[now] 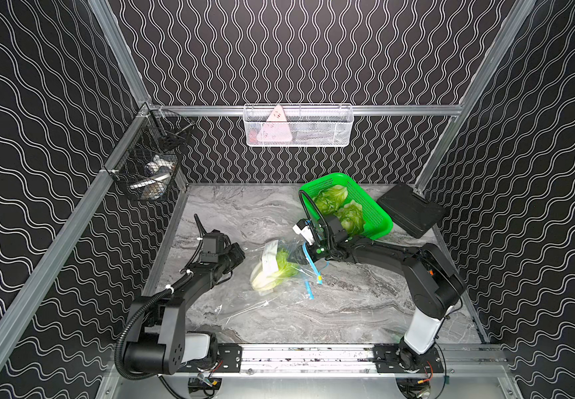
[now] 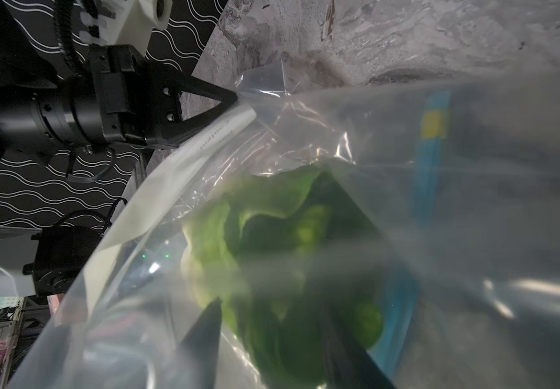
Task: Open the zip-top bag and take out the chinese cabbages
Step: Pick up the Chinese cabbage from the zipper food storage bag.
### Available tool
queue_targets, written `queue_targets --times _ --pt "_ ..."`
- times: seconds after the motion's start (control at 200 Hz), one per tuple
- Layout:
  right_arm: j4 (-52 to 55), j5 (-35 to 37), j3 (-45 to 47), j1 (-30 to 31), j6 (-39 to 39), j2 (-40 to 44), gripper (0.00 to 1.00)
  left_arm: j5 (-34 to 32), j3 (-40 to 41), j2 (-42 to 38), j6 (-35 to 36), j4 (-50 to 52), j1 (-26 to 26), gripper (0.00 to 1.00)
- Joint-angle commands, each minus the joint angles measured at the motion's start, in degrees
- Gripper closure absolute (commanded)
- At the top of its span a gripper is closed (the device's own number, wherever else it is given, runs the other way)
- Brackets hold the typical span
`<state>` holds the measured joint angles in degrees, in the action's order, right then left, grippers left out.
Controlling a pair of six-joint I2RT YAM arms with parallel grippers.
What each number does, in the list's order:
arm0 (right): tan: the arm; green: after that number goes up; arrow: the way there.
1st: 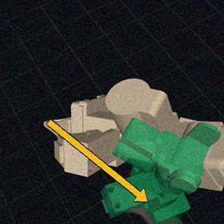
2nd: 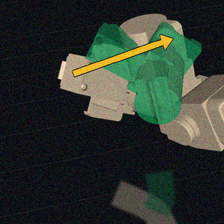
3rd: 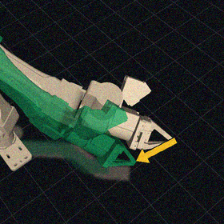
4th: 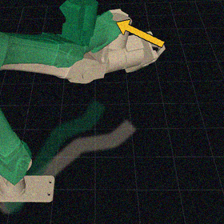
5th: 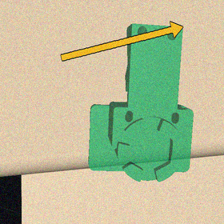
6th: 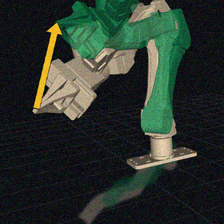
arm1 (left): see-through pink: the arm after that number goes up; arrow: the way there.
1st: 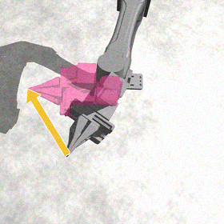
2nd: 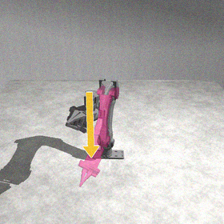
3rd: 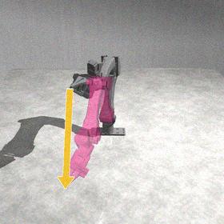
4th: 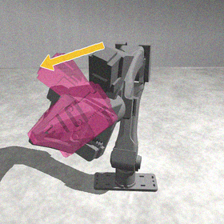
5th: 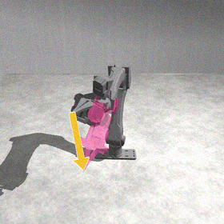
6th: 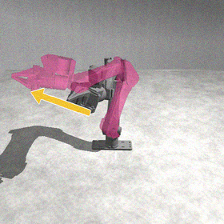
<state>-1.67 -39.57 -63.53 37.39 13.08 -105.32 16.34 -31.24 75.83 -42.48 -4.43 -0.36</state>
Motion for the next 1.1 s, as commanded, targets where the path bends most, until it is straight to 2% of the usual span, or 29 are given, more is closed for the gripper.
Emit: queue_targets --times 0.0,0.185,0.235,0.295,0.415,0.605,0.731,0.906,1.096 --pt "-2.9 -2.6 -1.9 1.0 0.7 -2.5 0.47 0.2 0.2 0.3 -0.9 -1.4 -0.1 1.0" --pt "-4.9 -4.2 -4.1 2.6 1.9 -6.2 0.43 0.1 0.2 0.2 -0.9 -1.3 -0.1 1.0" --pt "-5.0 -4.3 -4.2 3.1 1.9 -6.8 0.44 0.1 0.3 0.2 -1.0 -1.4 -0.1 1.0" --pt "-4.4 -4.5 -4.3 3.2 1.8 -7.0 0.57 0.0 0.2 0.2 -0.9 -1.3 -0.1 1.0" --pt "-3.1 -2.4 -3.1 3.1 0.6 -4.6 1.0 -0.6 0.2 -0.5 -0.6 -0.6 -0.1 1.0" --pt "1.7 5.6 -1.8 1.9 -2.4 2.5 1.0 -2.2 0.0 -2.0 -0.3 0.7 -0.1 1.0" --pt "0.3 10.3 4.3 -0.9 -2.3 9.3 1.0 -2.2 0.1 -2.2 -0.5 0.6 -0.3 1.0" --pt "-0.2 10.7 9.6 -6.6 -1.7 18.7 1.0 -2.1 0.2 -2.1 -0.7 0.2 -0.3 1.0" --pt "3.9 11.6 10.1 -10.7 -3.6 26.6 1.0 -2.2 0.0 -2.0 -0.6 0.3 -0.3 1.0"
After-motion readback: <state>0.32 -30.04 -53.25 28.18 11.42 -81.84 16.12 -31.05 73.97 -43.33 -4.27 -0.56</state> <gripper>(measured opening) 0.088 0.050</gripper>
